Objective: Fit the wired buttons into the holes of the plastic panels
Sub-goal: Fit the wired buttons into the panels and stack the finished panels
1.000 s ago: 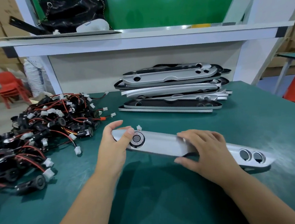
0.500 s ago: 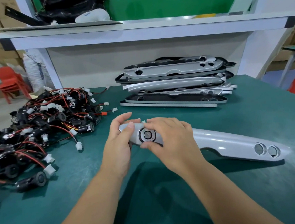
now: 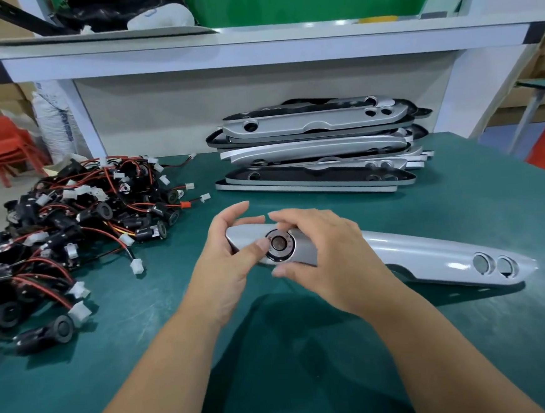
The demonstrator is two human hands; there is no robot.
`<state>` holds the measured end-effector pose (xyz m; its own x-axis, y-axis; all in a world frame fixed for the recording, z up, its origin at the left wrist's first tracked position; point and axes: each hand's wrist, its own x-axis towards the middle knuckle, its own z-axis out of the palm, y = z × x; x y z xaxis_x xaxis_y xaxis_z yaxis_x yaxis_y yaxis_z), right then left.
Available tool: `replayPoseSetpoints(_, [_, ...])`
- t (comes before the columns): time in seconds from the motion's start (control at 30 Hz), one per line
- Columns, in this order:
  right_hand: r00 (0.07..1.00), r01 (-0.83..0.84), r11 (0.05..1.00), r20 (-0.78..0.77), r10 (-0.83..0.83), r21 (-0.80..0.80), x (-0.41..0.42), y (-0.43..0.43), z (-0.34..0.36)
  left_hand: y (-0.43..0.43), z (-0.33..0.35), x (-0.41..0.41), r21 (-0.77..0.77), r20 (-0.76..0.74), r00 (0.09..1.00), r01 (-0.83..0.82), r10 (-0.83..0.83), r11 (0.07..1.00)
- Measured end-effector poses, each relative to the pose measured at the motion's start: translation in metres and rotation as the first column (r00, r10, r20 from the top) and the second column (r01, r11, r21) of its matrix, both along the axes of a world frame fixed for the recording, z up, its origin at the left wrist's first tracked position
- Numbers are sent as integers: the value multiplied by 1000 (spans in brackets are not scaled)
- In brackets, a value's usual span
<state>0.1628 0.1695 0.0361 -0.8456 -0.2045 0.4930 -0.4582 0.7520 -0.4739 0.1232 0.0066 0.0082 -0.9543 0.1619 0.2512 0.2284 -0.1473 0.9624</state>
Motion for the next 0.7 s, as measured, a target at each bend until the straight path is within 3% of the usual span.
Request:
replayPoseSetpoints(0.2, [999, 2, 1000, -45, -3, -28, 0, -3, -1, 0, 2, 2, -2, 13, 999, 32, -32, 999])
replayPoseSetpoints(0.33, [999, -38, 998, 11, 37, 40, 0, 4, -4, -2, 2, 3, -260, -35, 999, -1, -8, 966])
replayPoseSetpoints(0.47, [998, -46, 998, 43, 44, 39, -1, 12, -5, -1, 3, 4, -402, -36, 999, -47, 36, 914])
replayPoseSetpoints(0.57, [993, 79, 996, 88, -82, 36, -1, 23, -5, -1, 3, 4, -500, -78, 994, -104, 74, 860])
replayPoseSetpoints(0.7, [914, 244, 930, 256, -315, 274, -4, 30, -9, 0, 2, 4, -533, -39, 994, -109, 104, 839])
